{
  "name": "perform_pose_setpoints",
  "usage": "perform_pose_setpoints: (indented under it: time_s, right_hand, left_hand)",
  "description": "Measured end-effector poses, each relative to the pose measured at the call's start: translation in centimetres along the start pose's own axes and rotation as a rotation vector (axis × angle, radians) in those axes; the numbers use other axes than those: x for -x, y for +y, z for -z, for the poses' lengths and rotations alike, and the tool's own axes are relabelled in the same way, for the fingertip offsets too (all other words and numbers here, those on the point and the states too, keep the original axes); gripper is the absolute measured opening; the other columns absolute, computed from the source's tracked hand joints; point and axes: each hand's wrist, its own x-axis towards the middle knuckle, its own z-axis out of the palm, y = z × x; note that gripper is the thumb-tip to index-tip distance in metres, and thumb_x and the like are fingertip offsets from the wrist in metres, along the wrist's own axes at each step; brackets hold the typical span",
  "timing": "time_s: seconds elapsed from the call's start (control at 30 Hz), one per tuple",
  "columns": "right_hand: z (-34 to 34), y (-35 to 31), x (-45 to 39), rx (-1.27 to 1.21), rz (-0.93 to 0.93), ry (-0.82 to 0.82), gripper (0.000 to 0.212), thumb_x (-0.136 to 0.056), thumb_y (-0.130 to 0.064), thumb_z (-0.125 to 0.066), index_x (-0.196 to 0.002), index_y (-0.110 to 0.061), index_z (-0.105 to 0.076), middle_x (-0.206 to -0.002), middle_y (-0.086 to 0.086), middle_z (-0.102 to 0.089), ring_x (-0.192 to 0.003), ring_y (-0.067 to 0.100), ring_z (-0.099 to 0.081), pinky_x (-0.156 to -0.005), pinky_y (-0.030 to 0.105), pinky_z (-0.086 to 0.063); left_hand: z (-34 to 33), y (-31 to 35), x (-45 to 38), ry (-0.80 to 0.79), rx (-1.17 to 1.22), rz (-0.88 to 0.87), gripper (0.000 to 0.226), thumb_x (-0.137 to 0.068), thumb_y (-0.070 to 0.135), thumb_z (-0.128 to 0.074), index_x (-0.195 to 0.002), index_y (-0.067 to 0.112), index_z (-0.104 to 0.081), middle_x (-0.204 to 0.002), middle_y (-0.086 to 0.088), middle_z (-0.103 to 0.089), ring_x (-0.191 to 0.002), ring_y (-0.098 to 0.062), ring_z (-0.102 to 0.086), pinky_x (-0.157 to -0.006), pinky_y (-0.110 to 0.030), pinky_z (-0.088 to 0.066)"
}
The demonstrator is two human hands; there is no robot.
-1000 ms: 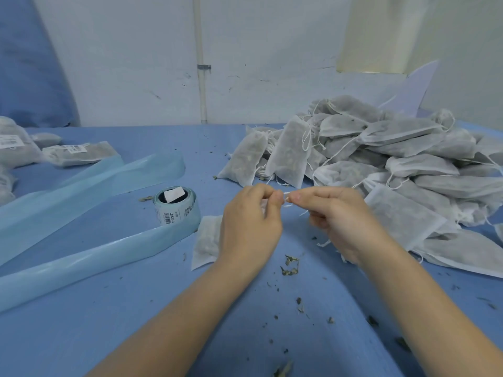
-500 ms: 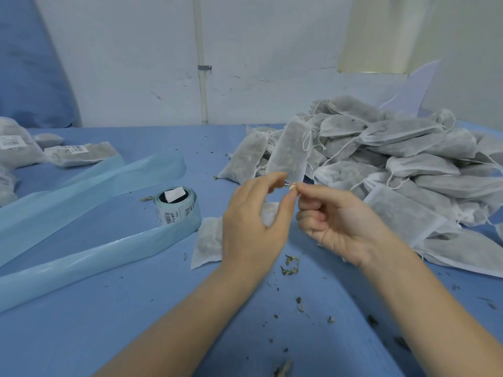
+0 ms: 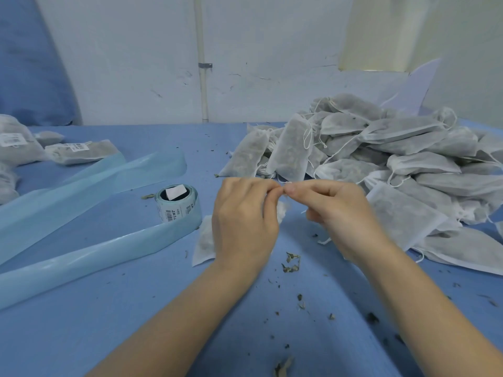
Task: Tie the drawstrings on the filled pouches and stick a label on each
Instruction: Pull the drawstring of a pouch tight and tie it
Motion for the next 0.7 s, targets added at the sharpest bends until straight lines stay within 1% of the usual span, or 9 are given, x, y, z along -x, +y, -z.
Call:
perform_pose_setpoints:
  time_s: [0.1,0.17,0.23,0.3,0.33,0.4,0.47,0.6,0.7]
  right_hand:
    - [-0.2,0.2,0.1,0.013,0.056,0.016,0.006,-0.077,-0.032,-0.076,-0.079,-0.028,-0.079,-0.058,0.001,-0.057,-0.054,0.006,-0.043,-0.054,0.015,-0.041]
    - [-0.3,0.4,0.1,-0.023,0.092,0.0,0.006,-0.077,-0.03,-0.076,-0.08,-0.025,-0.079,-0.071,-0.006,-0.07,-0.066,0.005,-0.058,-0.066,0.018,-0.052]
    - [-0.6,0.6,0.0,-0.057,0.117,-0.025,0.012,-0.081,-0.024,-0.072,-0.088,-0.016,-0.077,-0.091,-0.004,-0.075,-0.087,0.005,-0.067,-0.085,0.022,-0.053]
    - [-1.1,0.8,0.0,-0.133,0.108,-0.066,0.02,-0.083,-0.024,-0.066,-0.094,-0.008,-0.069,-0.094,-0.001,-0.074,-0.092,0.009,-0.067,-0.091,0.025,-0.05]
    - [-1.4,0.9,0.0,-0.185,0.103,-0.096,0.021,-0.082,-0.026,-0.062,-0.092,-0.008,-0.064,-0.086,0.0,-0.073,-0.083,0.01,-0.067,-0.085,0.024,-0.051]
    - [-2.0,0.8,0.2,-0.219,0.138,-0.118,0.019,-0.082,-0.027,-0.059,-0.087,-0.009,-0.058,-0.062,-0.002,-0.065,-0.057,0.006,-0.059,-0.064,0.015,-0.047]
    - [-2.1,0.6,0.3,-0.227,0.196,-0.062,0.013,-0.081,-0.023,-0.063,-0.081,-0.01,-0.06,-0.049,-0.002,-0.052,-0.046,0.008,-0.052,-0.053,0.015,-0.046]
    - [-1.4,0.2,-0.1,-0.134,0.243,0.093,0.014,-0.079,-0.021,-0.075,-0.067,-0.025,-0.07,-0.045,-0.01,-0.039,-0.041,0.006,-0.033,-0.044,0.018,-0.034]
    - [-1.2,-0.1,-0.1,-0.075,0.27,0.147,0.016,-0.078,-0.02,-0.078,-0.068,-0.032,-0.074,-0.046,-0.01,-0.035,-0.042,0.005,-0.028,-0.045,0.012,-0.03]
  left_hand:
    - [0.0,-0.1,0.0,-0.062,0.017,0.015,0.014,-0.087,0.015,-0.056,-0.083,0.009,-0.068,-0.083,0.001,-0.065,-0.084,-0.025,-0.049,-0.078,-0.024,-0.033]
    - [0.0,-0.1,-0.1,-0.065,0.007,0.026,0.018,-0.09,0.018,-0.051,-0.084,0.011,-0.066,-0.082,0.002,-0.057,-0.081,-0.024,-0.044,-0.074,-0.03,-0.03]
    - [0.0,0.0,-0.4,-0.047,-0.002,0.018,0.025,-0.091,0.024,-0.046,-0.085,0.012,-0.066,-0.083,0.004,-0.048,-0.08,-0.02,-0.04,-0.071,-0.03,-0.027]
    - [0.0,0.1,-0.6,-0.045,-0.003,0.03,0.026,-0.091,0.026,-0.045,-0.086,0.011,-0.066,-0.083,0.004,-0.045,-0.081,-0.019,-0.039,-0.07,-0.03,-0.026]
    - [0.1,0.1,-0.7,-0.046,0.002,0.044,0.023,-0.09,0.024,-0.048,-0.086,0.01,-0.066,-0.082,0.004,-0.044,-0.081,-0.019,-0.038,-0.071,-0.031,-0.025]
    - [0.3,0.2,-0.9,-0.035,0.02,0.05,0.019,-0.088,0.018,-0.05,-0.084,0.008,-0.065,-0.081,0.004,-0.043,-0.081,-0.02,-0.039,-0.071,-0.032,-0.025]
    - [0.6,0.4,-1.3,-0.008,0.029,0.02,0.016,-0.087,0.013,-0.051,-0.082,0.005,-0.064,-0.08,0.003,-0.043,-0.08,-0.022,-0.041,-0.071,-0.032,-0.025]
    - [1.3,0.2,-2.8,0.045,0.048,0.042,0.019,-0.088,0.015,-0.049,-0.083,0.004,-0.064,-0.079,0.003,-0.042,-0.082,-0.022,-0.042,-0.074,-0.033,-0.027]
    - [1.6,-0.3,-3.4,0.043,0.08,0.131,0.022,-0.087,0.022,-0.047,-0.086,0.008,-0.064,-0.076,0.015,-0.034,-0.085,-0.019,-0.04,-0.076,-0.03,-0.027]
